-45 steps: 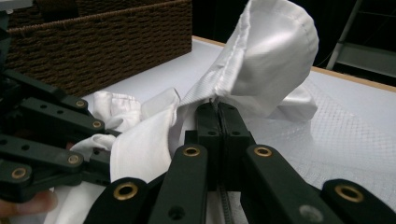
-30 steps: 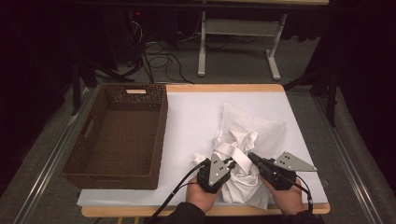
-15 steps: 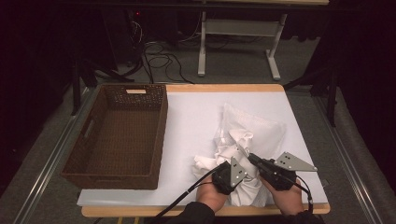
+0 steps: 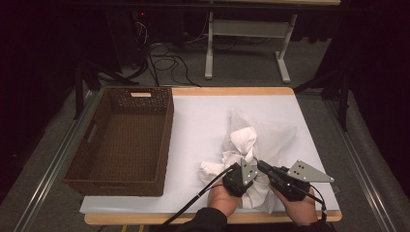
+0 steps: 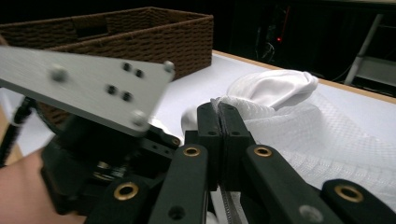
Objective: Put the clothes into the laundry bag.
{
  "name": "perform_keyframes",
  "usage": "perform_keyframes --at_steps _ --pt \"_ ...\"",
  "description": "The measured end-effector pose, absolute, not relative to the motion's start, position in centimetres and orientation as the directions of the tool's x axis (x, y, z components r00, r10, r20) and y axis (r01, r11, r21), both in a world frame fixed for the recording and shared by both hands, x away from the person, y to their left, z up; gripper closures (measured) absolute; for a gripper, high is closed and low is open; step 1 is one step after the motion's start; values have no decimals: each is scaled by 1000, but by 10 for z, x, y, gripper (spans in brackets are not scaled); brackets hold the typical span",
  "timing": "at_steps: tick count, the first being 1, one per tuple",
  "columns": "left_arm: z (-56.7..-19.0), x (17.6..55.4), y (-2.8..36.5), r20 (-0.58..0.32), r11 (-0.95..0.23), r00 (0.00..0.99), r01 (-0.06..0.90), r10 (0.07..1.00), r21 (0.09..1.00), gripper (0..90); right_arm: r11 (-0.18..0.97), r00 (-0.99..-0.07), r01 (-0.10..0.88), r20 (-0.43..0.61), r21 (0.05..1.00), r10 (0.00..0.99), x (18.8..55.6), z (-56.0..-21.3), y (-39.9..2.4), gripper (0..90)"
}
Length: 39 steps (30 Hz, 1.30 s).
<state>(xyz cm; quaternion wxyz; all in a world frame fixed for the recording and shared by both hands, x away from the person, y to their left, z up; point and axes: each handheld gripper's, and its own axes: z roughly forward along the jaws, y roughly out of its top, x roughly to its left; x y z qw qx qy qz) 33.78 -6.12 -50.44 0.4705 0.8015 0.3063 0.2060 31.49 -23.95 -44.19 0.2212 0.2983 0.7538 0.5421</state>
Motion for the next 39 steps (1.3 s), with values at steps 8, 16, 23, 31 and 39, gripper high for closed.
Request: perform_keyframes --at_steps 8,16,23,31,39 --pt "-496 320 -39 -19 -290 751 278 660 916 433 232 -707 226 -5 946 707 319 -447 -244 900" --pt "-479 303 -12 -18 -253 754 243 657 936 366 242 -704 224 -15 944 710 319 -447 -244 900" --pt "-468 314 3 -55 -173 718 241 694 955 353 245 -699 224 -19 943 715 319 -447 -244 900" --pt "-453 359 -12 -130 -107 678 295 723 949 293 245 -699 224 -20 943 715 320 -448 -244 900" --pt "-462 364 -23 -133 -146 708 319 694 936 885 240 -694 229 -14 943 720 321 -449 -246 900"
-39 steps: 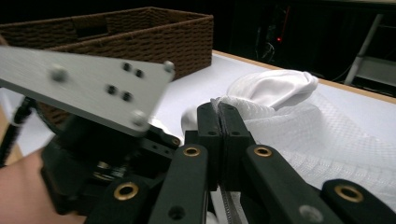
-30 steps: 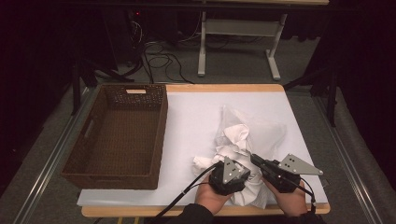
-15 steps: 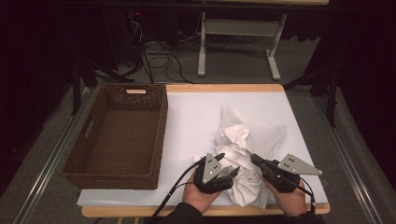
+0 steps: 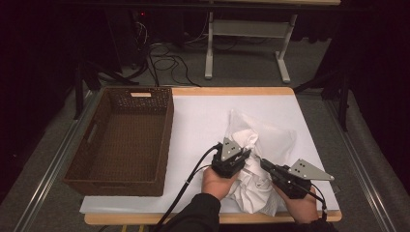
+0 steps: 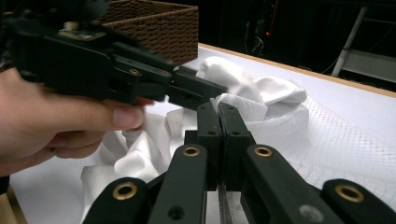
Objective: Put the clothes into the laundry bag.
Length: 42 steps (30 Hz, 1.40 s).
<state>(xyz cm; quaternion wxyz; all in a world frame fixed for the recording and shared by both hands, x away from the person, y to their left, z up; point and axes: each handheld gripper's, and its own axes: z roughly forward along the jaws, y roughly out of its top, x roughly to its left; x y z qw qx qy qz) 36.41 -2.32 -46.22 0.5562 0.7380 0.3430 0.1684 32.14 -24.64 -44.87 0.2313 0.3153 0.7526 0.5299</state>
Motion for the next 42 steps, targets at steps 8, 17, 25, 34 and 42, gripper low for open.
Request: perform_keyframes --at_steps 8,17,25,34,42 --pt "-470 309 -33 -35 -230 791 220 611 948 894 243 -683 233 -19 942 730 322 -449 -245 900" --pt "-492 332 -69 -41 -317 775 305 631 898 890 236 -702 219 -15 947 712 318 -447 -244 900" --pt "-497 334 -68 -75 -275 768 317 636 908 698 239 -700 219 -18 946 714 316 -446 -251 900" --pt "-481 314 -27 -65 -226 766 268 639 936 380 252 -695 217 -32 943 718 317 -448 -249 900" --pt "-467 320 -3 -64 -165 729 238 681 957 350 250 -691 220 -31 943 722 316 -448 -249 900"
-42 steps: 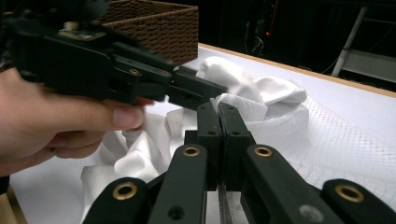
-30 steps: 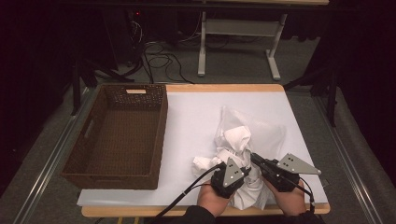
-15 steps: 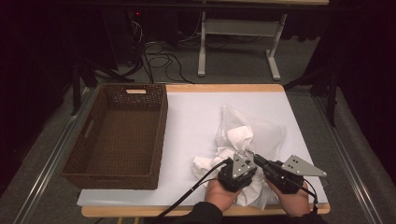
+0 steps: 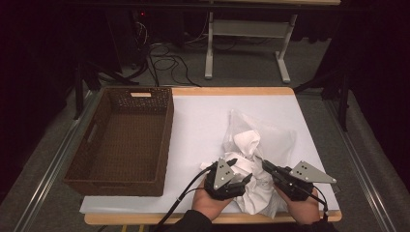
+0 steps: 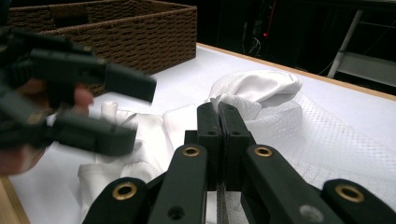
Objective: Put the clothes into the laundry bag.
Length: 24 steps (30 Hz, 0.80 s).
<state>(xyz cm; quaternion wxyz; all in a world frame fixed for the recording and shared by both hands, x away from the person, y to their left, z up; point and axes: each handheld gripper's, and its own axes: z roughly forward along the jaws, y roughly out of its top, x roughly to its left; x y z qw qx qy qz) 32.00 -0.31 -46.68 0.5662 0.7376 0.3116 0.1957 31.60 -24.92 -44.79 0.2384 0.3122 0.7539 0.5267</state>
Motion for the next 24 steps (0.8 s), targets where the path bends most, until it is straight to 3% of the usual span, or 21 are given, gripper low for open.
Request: perform_keyframes --at_steps 10,15,18,20,24 --pt "-465 369 -12 -100 -140 656 303 748 943 282 254 -696 212 -37 944 718 317 -448 -250 900" --pt "-469 391 -28 -136 -182 669 382 731 906 331 254 -698 214 -34 943 715 317 -448 -249 900" --pt "-473 397 -31 -160 -191 673 416 722 889 585 259 -697 218 -36 941 717 317 -449 -249 900" --pt "-473 395 -30 -153 -198 671 416 725 888 820 259 -693 226 -31 939 720 318 -450 -249 900" --pt "-470 382 -24 -125 -183 674 368 728 912 869 252 -690 225 -28 941 723 319 -449 -251 900"
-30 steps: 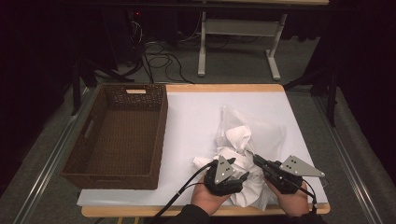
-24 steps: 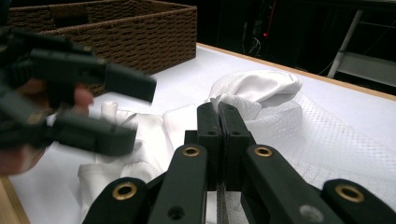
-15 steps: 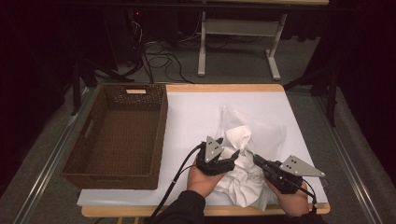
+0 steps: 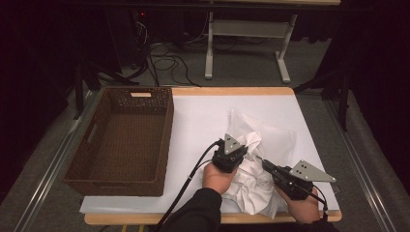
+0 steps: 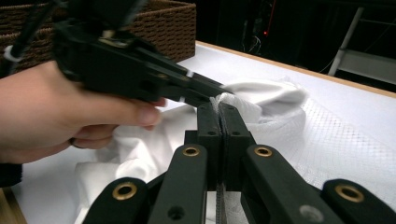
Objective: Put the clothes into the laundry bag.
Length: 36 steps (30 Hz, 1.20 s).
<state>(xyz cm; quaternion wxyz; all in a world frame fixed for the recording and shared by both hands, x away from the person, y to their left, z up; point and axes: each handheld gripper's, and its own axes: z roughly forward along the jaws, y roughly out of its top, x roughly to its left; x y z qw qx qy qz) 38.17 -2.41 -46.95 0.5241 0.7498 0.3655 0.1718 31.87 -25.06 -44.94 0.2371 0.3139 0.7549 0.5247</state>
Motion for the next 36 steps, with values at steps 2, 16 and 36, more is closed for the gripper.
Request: perform_keyframes --at_steps 2,16,36 --pt "-467 367 -19 -91 -174 673 316 734 933 869 252 -687 222 -32 942 726 319 -449 -251 900" --pt "-483 300 -39 7 -241 791 178 612 954 871 240 -665 249 -15 938 747 325 -447 -248 900" --pt "-492 330 -57 9 -298 736 264 677 917 661 248 -700 187 -48 951 712 311 -439 -248 900"
